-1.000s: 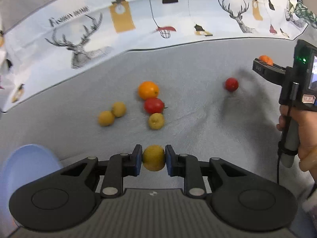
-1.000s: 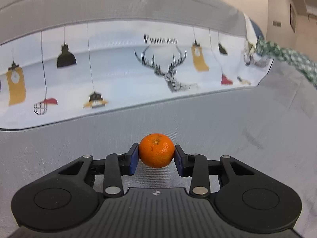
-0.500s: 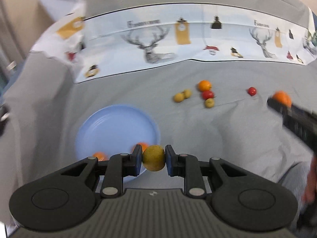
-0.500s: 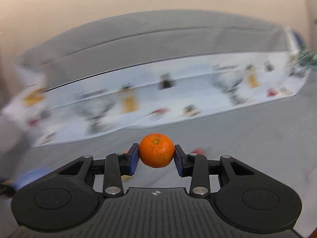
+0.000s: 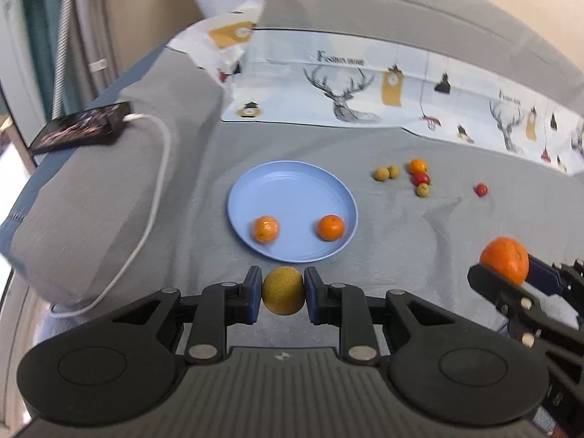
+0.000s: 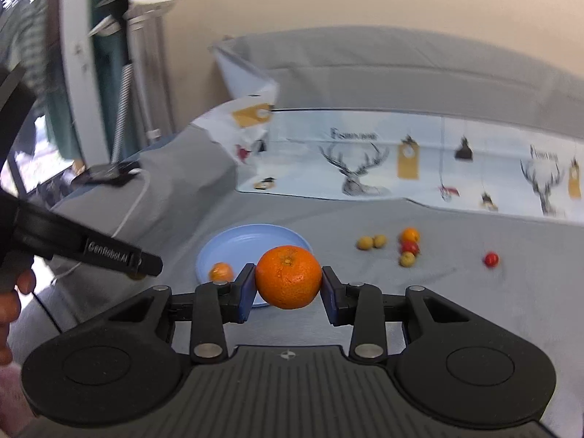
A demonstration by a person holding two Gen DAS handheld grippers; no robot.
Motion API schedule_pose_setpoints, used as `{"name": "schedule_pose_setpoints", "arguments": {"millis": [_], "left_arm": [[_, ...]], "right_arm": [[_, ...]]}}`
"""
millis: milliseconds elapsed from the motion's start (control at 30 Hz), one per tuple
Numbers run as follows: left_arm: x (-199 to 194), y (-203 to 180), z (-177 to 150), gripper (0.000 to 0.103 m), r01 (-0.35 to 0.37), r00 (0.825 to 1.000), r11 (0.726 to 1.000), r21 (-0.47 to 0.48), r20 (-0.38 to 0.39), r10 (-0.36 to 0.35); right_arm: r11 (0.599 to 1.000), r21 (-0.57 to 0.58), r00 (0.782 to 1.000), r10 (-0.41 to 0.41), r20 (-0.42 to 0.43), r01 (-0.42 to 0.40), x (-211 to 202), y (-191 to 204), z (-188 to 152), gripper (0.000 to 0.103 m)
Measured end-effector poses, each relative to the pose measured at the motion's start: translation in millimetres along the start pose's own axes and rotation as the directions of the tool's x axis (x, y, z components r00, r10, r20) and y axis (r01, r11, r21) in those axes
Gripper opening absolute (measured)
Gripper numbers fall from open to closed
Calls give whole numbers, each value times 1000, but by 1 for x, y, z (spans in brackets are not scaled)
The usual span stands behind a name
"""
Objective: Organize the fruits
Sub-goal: 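Carry the yellow fruit toward the plate while the right tool carries the mandarin there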
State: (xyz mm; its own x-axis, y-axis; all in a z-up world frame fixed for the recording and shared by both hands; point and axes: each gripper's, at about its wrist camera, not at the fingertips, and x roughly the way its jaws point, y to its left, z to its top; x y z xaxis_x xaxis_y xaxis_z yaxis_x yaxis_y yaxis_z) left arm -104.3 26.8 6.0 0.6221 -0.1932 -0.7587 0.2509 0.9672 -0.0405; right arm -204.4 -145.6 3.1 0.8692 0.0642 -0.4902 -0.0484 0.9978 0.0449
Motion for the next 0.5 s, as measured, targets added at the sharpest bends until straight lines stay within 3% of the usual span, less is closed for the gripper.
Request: {"name": "schedule_pose_setpoints", "arguments": {"millis": [233, 500], "left_arm": [[-14, 24, -8, 27, 10, 1000, 998, -61, 28, -8], [-13, 25, -9, 27, 25, 999, 998, -54, 42, -23]], "right_arm": [[996, -90, 1000, 8, 16, -6, -9, 27, 2, 39], [994, -113, 1000, 9, 5, -8, -4, 35, 1, 39]]}}
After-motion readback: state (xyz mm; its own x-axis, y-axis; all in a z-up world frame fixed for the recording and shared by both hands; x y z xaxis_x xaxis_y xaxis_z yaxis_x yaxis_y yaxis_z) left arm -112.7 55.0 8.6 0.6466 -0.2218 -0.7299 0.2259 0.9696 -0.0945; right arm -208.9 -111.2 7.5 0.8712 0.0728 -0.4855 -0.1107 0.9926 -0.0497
